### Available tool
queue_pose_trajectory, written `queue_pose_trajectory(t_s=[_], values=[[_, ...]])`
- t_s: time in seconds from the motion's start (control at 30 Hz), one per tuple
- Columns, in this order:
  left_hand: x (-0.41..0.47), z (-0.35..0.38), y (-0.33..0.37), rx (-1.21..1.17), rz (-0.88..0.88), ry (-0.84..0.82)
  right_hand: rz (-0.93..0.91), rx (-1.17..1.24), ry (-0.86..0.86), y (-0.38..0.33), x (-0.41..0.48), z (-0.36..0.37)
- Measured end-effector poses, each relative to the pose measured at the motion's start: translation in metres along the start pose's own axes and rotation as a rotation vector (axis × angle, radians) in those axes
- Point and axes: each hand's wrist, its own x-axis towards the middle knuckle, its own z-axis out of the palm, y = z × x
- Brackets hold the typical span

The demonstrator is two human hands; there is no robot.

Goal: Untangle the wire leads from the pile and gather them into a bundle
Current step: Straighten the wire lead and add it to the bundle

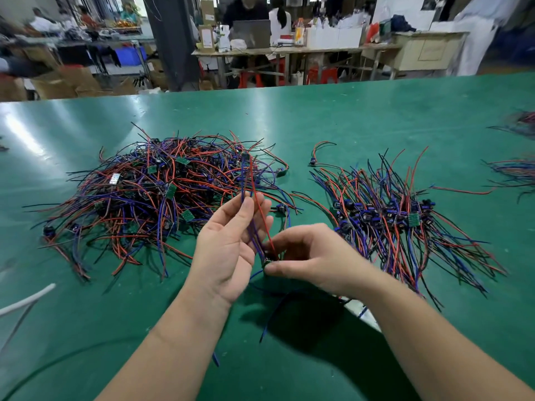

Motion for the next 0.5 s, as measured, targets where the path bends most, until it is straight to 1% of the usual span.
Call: queue_pose_trajectory(t_s=[0.07,0.13,0.27,0.33,0.5], values=[[0.0,0.0,0.0,-0.027,-0.013,-0.001,0.007,0.011,0.042,0.001,0.001,0.006],[0.002,-0.001,0.003,-0.043,-0.02,0.009,0.008,0.079,0.115,-0.001,0.001,0.004],[0.004,-0.002,0.01,0.0,-0.004,0.036,-0.022,0.341,0.321,-0.004,0.002,-0.007],[0.003,-0.002,0.009,0.019,-0.002,0.015,-0.009,0.477,0.387,-0.005,0.003,-0.011],[-0.003,0.001,0.004,0.009,-0.055,-0.085,0.065,0.721,0.419,-0.005,0.004,-0.016]])
